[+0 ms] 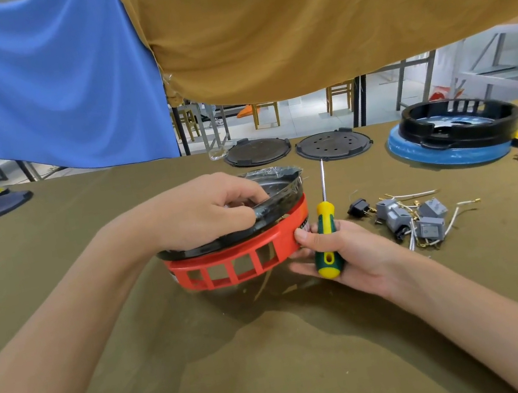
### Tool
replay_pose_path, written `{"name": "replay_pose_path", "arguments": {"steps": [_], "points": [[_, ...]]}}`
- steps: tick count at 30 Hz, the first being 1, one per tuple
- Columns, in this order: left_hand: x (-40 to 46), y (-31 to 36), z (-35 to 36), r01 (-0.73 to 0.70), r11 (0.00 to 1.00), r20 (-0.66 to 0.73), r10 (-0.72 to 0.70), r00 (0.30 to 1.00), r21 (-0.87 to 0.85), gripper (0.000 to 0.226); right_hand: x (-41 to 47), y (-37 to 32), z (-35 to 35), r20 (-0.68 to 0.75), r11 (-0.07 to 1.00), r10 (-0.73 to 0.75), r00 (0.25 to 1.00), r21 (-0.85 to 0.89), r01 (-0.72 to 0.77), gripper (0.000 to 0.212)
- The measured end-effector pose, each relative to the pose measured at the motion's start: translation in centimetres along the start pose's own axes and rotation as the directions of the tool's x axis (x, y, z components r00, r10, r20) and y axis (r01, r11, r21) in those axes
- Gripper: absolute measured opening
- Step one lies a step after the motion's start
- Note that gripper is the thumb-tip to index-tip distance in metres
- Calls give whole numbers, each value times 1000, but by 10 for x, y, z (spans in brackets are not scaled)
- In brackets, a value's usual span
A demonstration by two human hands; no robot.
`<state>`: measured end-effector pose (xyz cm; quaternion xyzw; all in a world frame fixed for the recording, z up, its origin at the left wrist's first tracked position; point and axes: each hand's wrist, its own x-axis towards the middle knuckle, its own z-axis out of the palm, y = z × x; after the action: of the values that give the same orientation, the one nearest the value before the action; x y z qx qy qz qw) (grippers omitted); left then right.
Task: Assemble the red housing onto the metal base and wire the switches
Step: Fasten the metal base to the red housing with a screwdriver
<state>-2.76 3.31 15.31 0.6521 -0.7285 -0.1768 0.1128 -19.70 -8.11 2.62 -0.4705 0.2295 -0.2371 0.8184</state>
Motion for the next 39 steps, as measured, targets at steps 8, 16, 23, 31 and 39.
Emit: {"name": "replay_pose_path", "arguments": {"steps": [8,16,23,31,39], "points": [[0,1,0,29,1000,4,-29,1000,2,31,-1,0,1,-7,1000,4,1000,-5,-4,13],[2,-1,1,23,1000,26,-23,999,20,25,-4,-1,3,-12,1000,19,1000,-17,-20,9],[5,-4,4,11,999,25,-12,1000,36,32,-4,0,2,-41,1000,6,999,-11,-7,8],[10,-6,6,-18,998,49,15,999,62,42,-3,1,2,-30,1000,7,1000,-21,-8,8],[15,-12,14,-19,999,12,19,1000,-39,49,-1,2,0,-45,999,2,999,-43,-4,15]]}}
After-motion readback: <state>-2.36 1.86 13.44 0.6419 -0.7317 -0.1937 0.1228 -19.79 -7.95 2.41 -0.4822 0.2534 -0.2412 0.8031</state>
